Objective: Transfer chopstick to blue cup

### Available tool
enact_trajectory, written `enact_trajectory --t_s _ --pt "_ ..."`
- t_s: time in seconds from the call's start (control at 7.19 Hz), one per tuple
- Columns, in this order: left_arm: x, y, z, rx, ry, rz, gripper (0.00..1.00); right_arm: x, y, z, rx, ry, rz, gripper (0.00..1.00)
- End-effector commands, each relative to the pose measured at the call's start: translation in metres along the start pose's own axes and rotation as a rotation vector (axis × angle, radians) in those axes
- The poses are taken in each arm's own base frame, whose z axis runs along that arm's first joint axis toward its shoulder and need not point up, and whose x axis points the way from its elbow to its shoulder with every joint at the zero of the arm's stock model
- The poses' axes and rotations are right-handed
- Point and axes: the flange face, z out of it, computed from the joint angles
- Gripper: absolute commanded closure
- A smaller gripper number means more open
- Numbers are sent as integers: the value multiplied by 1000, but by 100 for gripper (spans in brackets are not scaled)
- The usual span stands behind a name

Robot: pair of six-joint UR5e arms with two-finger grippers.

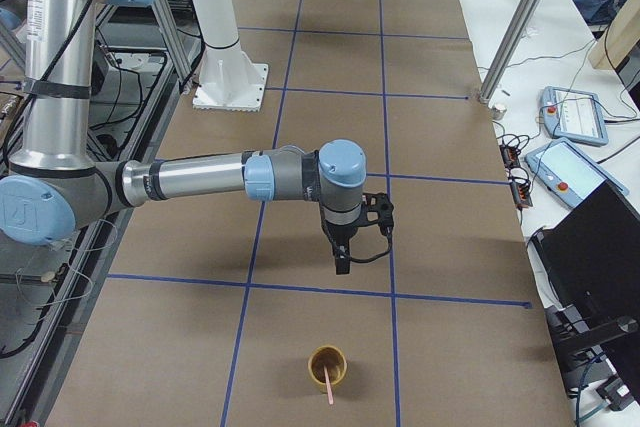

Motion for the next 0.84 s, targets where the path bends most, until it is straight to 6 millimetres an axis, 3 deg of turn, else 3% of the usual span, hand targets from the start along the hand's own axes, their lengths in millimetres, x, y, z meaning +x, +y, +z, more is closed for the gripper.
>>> enact_trajectory --t_s 0.0,0.28,0.42,0.56,0.7 --pt "0 -24 2 67 15 55 1 -14 -15 -18 42 2 -42 0" --pt "9 -32 -6 168 25 151 1 -14 -9 -20 100 -13 -145 0" --pt "13 -33 -7 240 33 210 1 -21 -18 -28 120 -15 -81 0" --pt "12 -53 0 280 49 220 1 -32 -30 -32 144 -19 -14 0" --pt "-4 -51 16 272 43 226 1 -35 -33 -30 145 -18 -6 0"
